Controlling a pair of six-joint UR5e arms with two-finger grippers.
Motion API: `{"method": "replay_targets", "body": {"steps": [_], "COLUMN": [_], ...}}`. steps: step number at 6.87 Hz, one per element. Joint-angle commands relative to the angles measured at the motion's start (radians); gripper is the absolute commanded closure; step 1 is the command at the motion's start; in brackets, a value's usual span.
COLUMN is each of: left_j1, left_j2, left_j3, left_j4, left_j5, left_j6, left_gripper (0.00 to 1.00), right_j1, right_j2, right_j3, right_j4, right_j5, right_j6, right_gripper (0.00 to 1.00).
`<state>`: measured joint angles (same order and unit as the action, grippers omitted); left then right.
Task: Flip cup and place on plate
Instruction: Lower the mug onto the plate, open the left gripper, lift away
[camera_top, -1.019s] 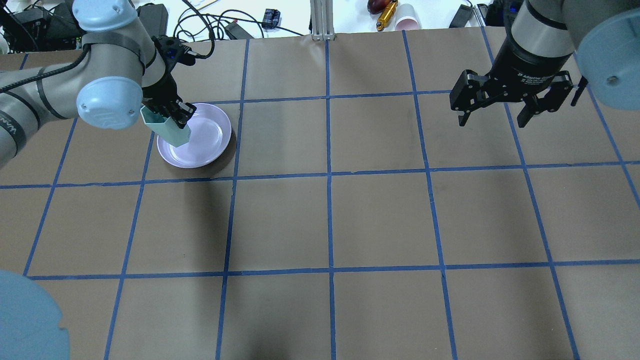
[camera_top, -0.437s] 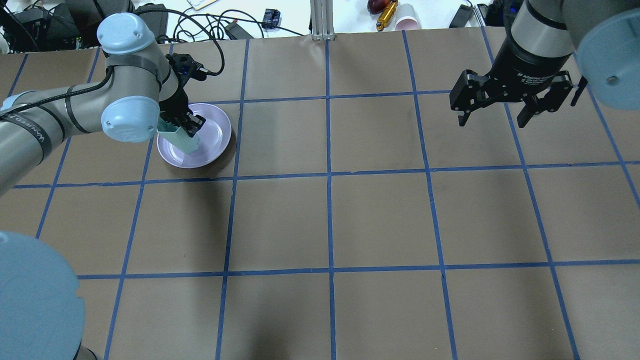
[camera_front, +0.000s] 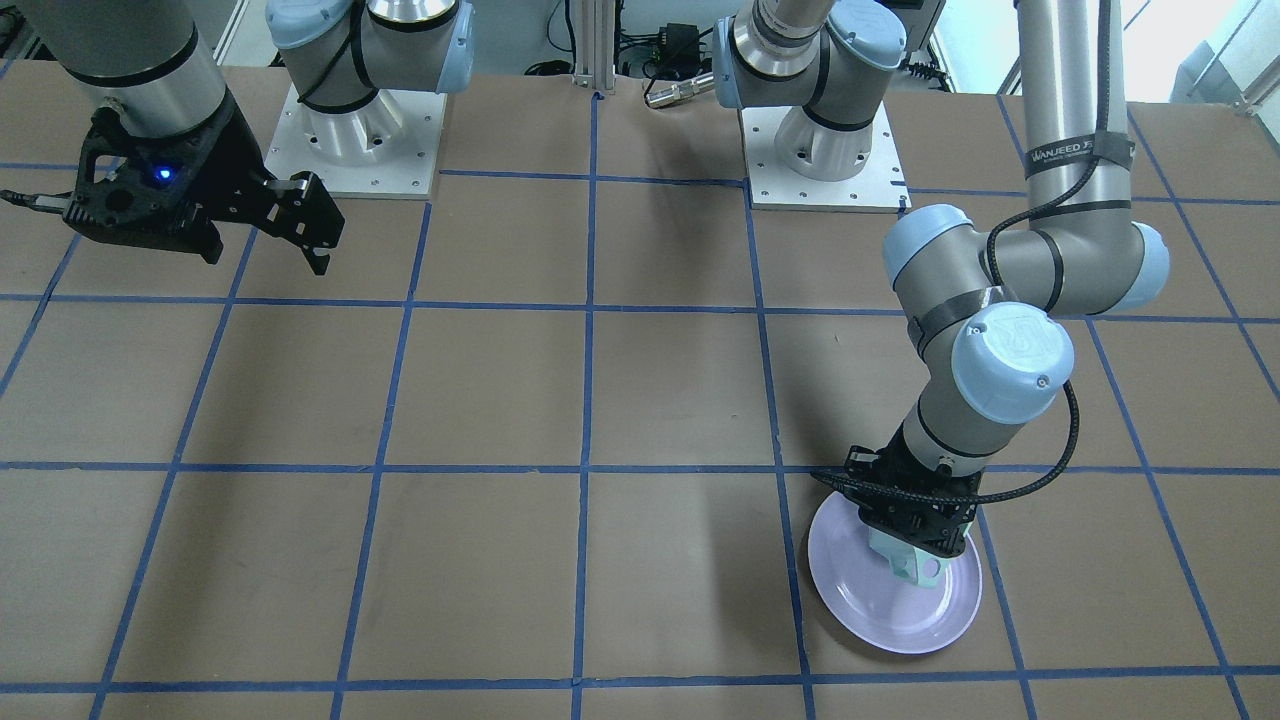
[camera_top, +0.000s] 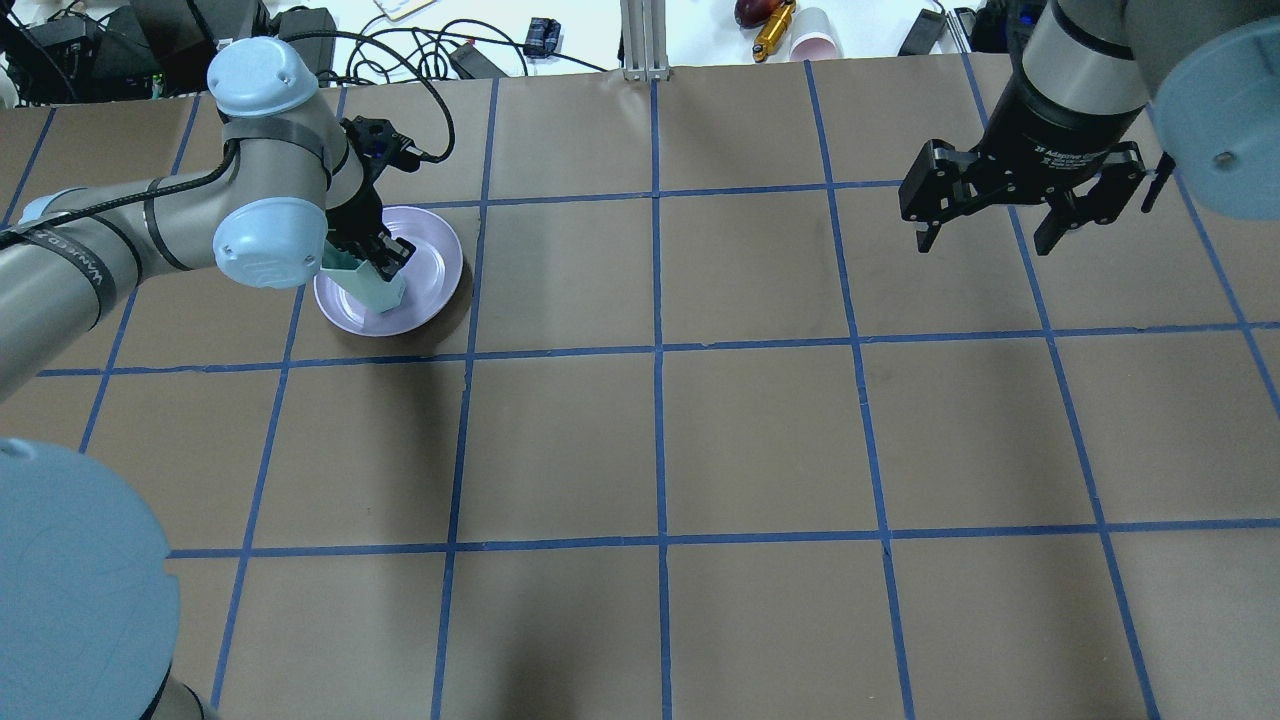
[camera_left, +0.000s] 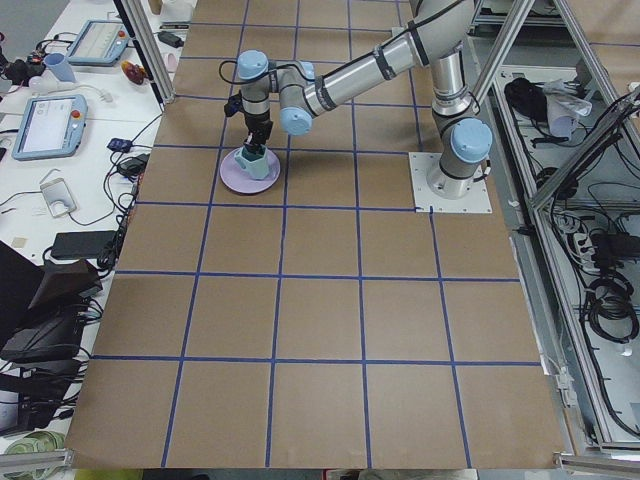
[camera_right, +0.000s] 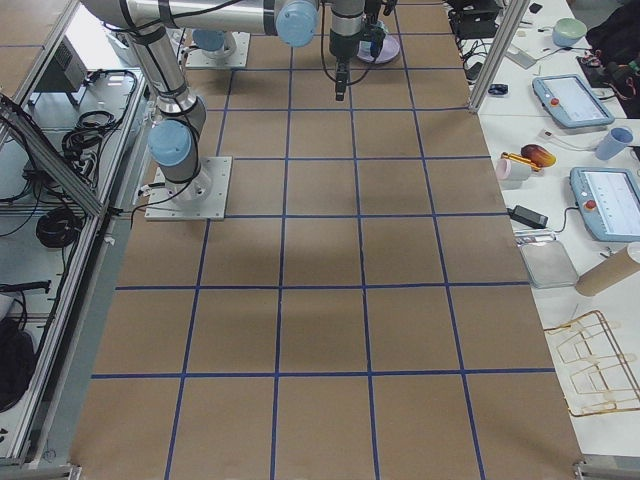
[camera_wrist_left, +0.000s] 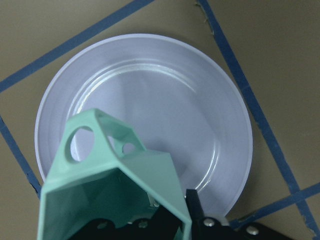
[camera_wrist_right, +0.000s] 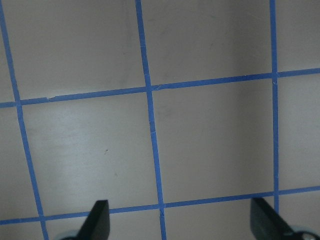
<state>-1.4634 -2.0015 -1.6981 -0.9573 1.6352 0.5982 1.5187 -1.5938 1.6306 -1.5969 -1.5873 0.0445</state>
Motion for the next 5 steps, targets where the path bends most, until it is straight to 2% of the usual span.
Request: {"method": "replay_targets", "body": {"steps": [1,3,5], "left_j1": [0.0,0.0,-0.011], "left_j2": [-0.003,0.003,0.044], "left_j3": [0.0,0.0,0.008], "left_j4": [0.0,0.002,-0.009], "left_j5": [0.0,0.0,0.003], "left_j6": [0.003,0.006,0.005], "left_gripper": [0.46,0.25,0.13], "right_j1": [0.0,0.0,0.0], "right_j2": [0.0,0.0,0.0], "right_j3": [0.0,0.0,0.0], "right_j4": [0.0,0.0,0.0], "right_j5": [0.0,0.0,0.0], "right_j6": [0.0,0.0,0.0], "right_gripper": [0.0,0.0,0.0]}}
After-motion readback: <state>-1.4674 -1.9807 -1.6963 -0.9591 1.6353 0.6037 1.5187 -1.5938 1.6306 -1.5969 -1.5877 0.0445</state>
